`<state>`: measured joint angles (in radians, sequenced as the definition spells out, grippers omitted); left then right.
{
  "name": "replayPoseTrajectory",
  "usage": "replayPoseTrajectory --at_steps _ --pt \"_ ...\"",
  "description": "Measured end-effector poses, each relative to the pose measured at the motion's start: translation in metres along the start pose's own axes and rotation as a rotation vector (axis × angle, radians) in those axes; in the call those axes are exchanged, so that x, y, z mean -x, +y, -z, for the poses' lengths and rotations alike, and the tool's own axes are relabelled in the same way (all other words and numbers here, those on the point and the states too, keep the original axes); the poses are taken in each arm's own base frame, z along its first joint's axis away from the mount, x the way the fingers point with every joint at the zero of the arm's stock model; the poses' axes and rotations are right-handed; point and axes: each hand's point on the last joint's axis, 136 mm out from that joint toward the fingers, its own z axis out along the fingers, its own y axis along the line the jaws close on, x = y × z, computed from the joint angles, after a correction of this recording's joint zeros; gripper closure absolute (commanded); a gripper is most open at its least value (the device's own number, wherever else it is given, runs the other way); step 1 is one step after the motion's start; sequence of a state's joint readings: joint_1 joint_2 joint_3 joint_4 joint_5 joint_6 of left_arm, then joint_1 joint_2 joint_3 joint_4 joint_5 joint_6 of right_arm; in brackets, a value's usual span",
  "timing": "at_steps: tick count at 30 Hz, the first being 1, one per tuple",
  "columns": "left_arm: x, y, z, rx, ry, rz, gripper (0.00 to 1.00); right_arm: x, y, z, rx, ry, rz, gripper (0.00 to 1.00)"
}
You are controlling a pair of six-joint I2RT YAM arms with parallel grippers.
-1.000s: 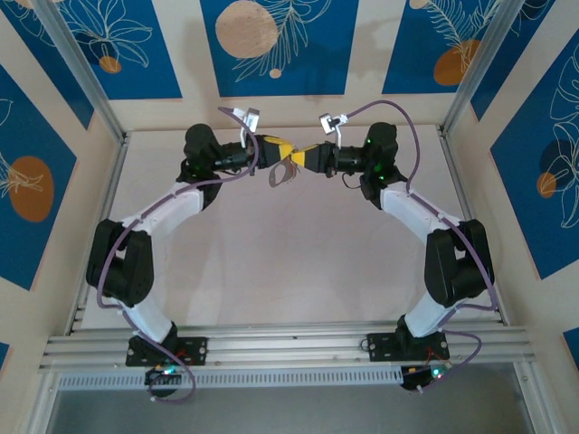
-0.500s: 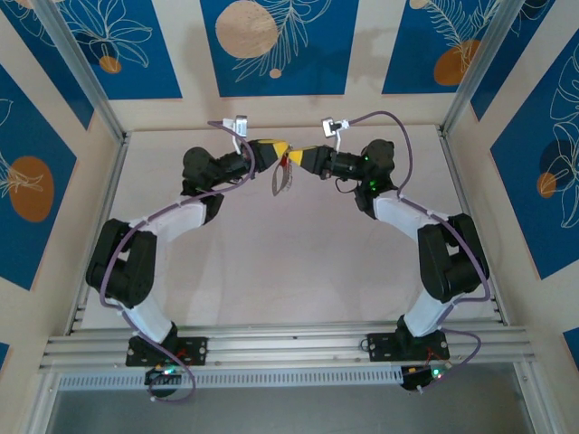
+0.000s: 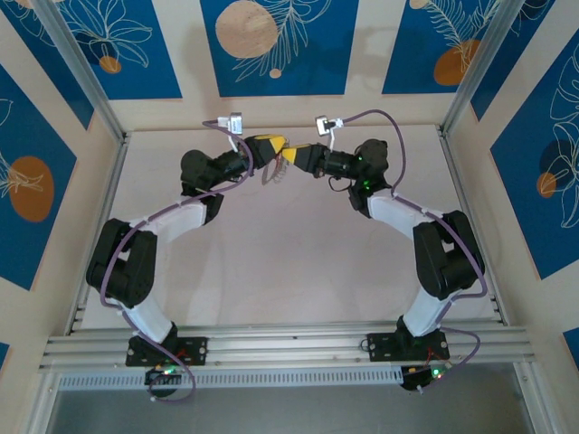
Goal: Put the keys on the keyring
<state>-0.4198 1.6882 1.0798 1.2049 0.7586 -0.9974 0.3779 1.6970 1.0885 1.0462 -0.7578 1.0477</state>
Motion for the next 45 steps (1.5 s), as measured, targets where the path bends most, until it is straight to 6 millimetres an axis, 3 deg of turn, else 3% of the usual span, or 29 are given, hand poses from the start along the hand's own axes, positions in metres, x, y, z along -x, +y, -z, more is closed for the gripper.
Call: replayPoseTrajectory --at_steps 4,9,12,17,22,33,39,45 --pt "-0.001 -0.007 -0.004 -0.021 -0.006 -0.01 1.0 -0.006 0.0 0.016 -0.031 -0.003 -0.019 0.78" --pt "0.001 -0.011 -0.004 -0.033 -0.015 -0.023 1.0 -0.018 -0.004 0.04 -0.095 -0.008 -0.063 0.7" --pt "0.001 -0.013 -0.005 -0.037 -0.017 -0.027 1.0 -0.017 0.007 0.051 -0.121 -0.021 -0.043 0.68" --pt "0.002 -0.017 -0.006 -0.047 -0.022 -0.033 1.0 0.0 0.041 0.06 -0.154 -0.079 0.052 0.62" --pt "0.003 -0.025 -0.009 -0.066 -0.036 -0.043 1.0 0.019 0.057 0.057 -0.183 -0.14 0.098 0.58" --pt "-0.002 -0.035 -0.014 -0.095 -0.032 -0.046 1.0 0.04 0.047 0.039 -0.186 -0.195 0.078 0.56" --pt "-0.004 -0.037 -0.015 -0.099 -0.029 -0.044 1.0 0.035 0.044 0.027 -0.162 -0.179 0.057 0.6" --pt "-0.003 -0.04 -0.016 -0.103 -0.03 -0.047 1.0 0.035 0.05 0.023 -0.142 -0.177 0.068 0.73"
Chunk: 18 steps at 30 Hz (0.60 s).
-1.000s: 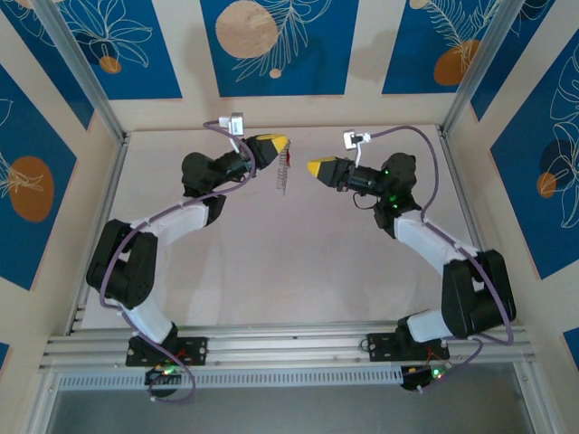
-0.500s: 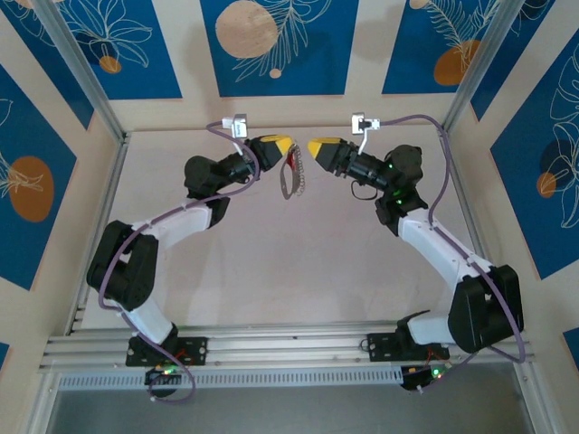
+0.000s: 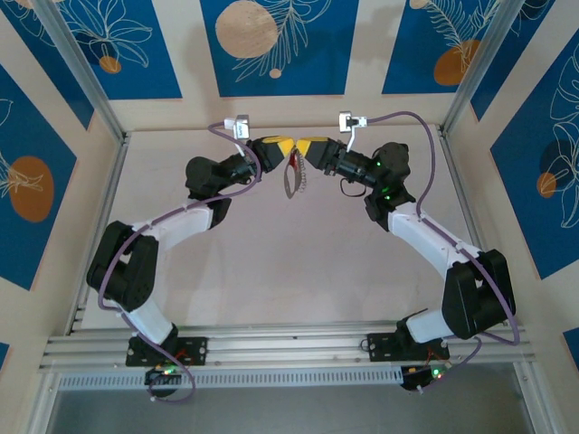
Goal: Put the keys on the keyring
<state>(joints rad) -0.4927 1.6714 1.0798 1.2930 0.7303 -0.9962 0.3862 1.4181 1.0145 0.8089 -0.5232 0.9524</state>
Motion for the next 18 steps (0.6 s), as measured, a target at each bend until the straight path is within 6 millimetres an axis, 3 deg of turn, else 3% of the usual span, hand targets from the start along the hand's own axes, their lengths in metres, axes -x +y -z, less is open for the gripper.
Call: replayPoseTrajectory --at_steps 4,13,18 --pt "0.0006 -0.0019 -0.0004 -0.003 -0.001 -0.002 1.0 0.0 0.0016 -0.0002 0.007 0.001 0.003 0.78" --pt "-0.0004 -0.0018 -0.0008 -0.002 0.002 -0.001 1.0 -0.004 0.0043 -0.0018 0.021 0.017 0.003 0.76" --pt "-0.0006 0.0004 -0.0013 0.008 -0.002 0.007 1.0 -0.0045 0.0052 -0.0042 0.031 0.027 0.009 0.97"
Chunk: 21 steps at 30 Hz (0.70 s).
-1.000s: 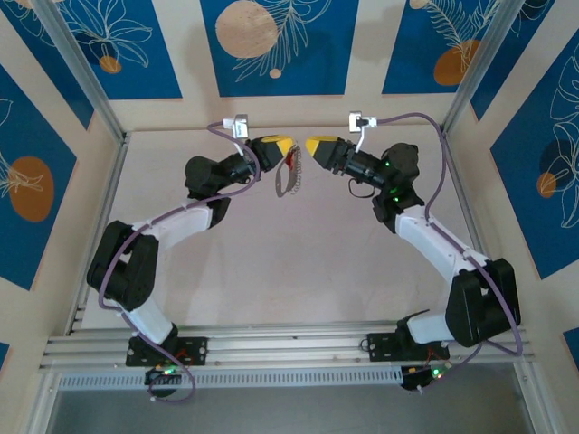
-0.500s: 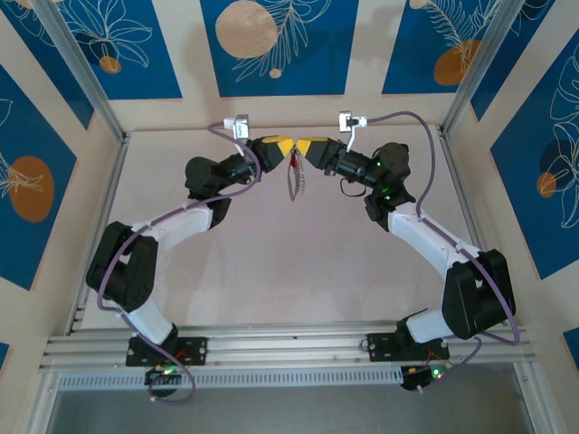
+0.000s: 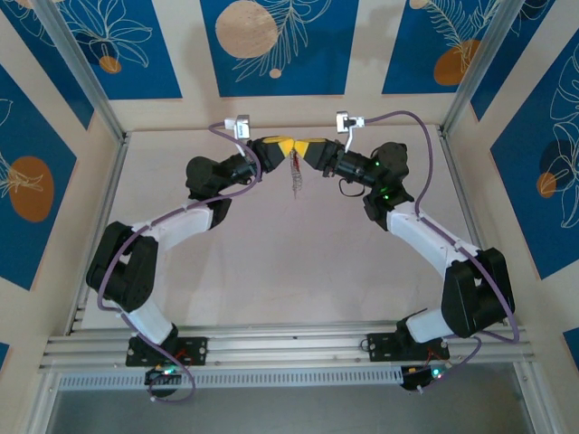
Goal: Put the keys on the keyring
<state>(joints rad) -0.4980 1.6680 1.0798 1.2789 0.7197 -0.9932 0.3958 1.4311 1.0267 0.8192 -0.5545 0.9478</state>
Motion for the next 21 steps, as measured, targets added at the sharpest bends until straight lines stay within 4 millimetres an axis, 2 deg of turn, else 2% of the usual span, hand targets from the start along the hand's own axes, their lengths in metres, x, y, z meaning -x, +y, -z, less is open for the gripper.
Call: replayPoseTrajectory --at_steps 1,6,9,11,15,21 --pt "0.001 0.0 0.0 0.002 -0.004 -0.001 1.0 0.001 0.0 0.0 -0.001 -0.001 0.003 1.0" --pt "0.002 -0.001 0.0 0.006 -0.005 -0.004 1.0 0.001 -0.001 0.0 -0.001 0.002 0.009 1.0" --pt "0.001 -0.001 0.0 0.013 0.008 -0.021 0.83 0.0 -0.004 0.002 -0.008 0.013 0.016 1.0" --pt "0.0 -0.004 0.0 0.01 0.022 -0.037 0.76 0.0 -0.006 0.004 -0.014 0.031 0.018 1.0" --pt "0.005 -0.01 0.005 0.02 0.05 -0.073 0.71 0.002 -0.007 0.009 -0.021 0.084 0.044 1.0" --pt "0.019 -0.023 0.014 0.023 0.113 -0.168 0.69 0.009 -0.014 0.02 -0.068 0.169 0.091 1.0"
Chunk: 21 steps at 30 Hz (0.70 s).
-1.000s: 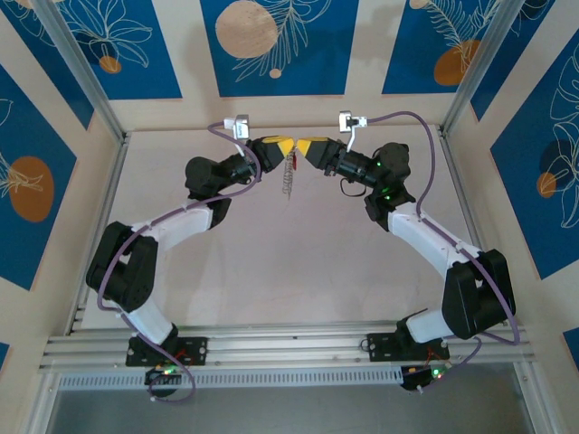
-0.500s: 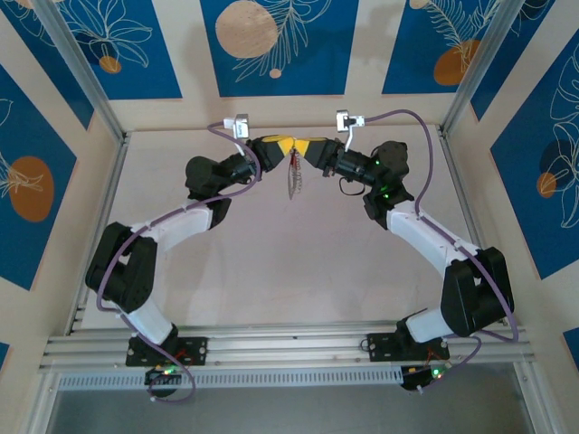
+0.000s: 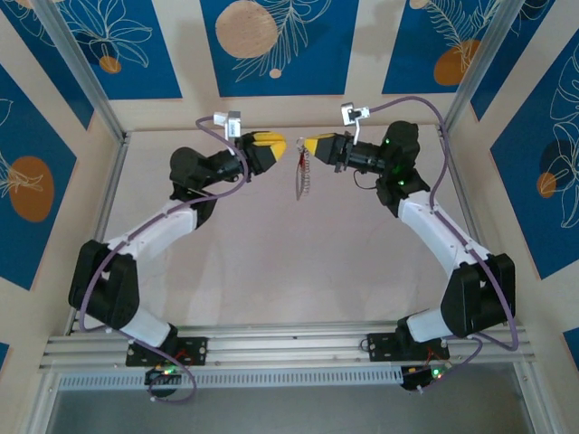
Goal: Put the keys on the keyring
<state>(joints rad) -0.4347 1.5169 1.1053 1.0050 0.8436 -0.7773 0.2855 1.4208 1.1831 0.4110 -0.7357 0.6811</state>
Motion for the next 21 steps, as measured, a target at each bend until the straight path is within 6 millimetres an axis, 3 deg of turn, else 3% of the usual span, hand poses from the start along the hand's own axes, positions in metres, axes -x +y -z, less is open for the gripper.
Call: replayPoseTrajectory --at_steps 4,11,21 --pt "0.002 0.001 0.0 0.003 0.066 -0.04 0.69 0.001 0.004 0.004 -0.007 0.07 0.044 1.0" --pt "-0.015 0.007 -0.002 0.004 0.222 -0.058 0.68 -0.004 0.018 0.007 0.01 0.173 0.126 1.0" --pt "-0.038 0.012 -0.002 -0.038 0.338 -0.026 0.67 -0.032 0.014 -0.003 0.029 0.298 0.109 1.0"
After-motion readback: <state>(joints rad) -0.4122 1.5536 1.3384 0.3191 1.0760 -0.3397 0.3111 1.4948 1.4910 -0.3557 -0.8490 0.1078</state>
